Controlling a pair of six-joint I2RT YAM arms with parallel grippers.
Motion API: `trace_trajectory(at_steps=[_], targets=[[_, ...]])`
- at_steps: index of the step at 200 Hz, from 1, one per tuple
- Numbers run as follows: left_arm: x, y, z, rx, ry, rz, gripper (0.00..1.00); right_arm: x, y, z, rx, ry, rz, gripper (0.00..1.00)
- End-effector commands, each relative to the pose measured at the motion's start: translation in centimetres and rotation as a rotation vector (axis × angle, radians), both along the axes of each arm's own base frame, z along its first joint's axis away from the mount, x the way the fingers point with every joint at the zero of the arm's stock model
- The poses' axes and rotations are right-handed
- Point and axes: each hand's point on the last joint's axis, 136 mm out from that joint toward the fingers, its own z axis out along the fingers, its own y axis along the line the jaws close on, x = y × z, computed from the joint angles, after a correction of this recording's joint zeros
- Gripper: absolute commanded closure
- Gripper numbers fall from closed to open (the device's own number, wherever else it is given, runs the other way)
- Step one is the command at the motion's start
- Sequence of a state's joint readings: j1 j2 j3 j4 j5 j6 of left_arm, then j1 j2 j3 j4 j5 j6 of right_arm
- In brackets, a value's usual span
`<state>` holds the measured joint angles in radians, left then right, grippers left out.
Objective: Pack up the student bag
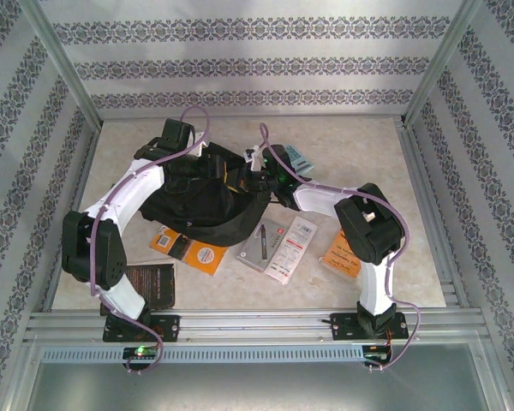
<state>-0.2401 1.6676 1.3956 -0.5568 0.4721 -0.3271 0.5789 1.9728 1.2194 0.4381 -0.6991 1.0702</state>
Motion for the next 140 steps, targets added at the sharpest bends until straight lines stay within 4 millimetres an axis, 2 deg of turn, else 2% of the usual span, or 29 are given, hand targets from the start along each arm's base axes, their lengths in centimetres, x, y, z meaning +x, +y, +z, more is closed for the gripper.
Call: trace_trajectory(at_steps=[1,28,53,103,140], targets=[[0.2,-0.1,0.9,-0.051,-0.027,0.005,0.46,-0.1,1.0,-0.1,0.004,-0.009,0.033,1.0],[0.2,0.3,1.8,-0.037,-0.057,0.022,0.45,0.0,1.3,-0.4,0.0,-0.003,0.043,1.0],[0.1,0.9,1.1,0.004,-0.04,0.031,0.45,0.0,1.1,-0.9,-0.02,0.001,0.041,0.97],[0.1,1.2,0.1,0.031,-0.014,0.031,0.41,-0.1,2.4,-1.3,-0.013,0.011,0.067,0.96],[0.6,1.0,-0.6,0.027,0.007,0.029,0.44,-0.1,2.7,-1.0,-0.011,0.004,0.075,0.97]])
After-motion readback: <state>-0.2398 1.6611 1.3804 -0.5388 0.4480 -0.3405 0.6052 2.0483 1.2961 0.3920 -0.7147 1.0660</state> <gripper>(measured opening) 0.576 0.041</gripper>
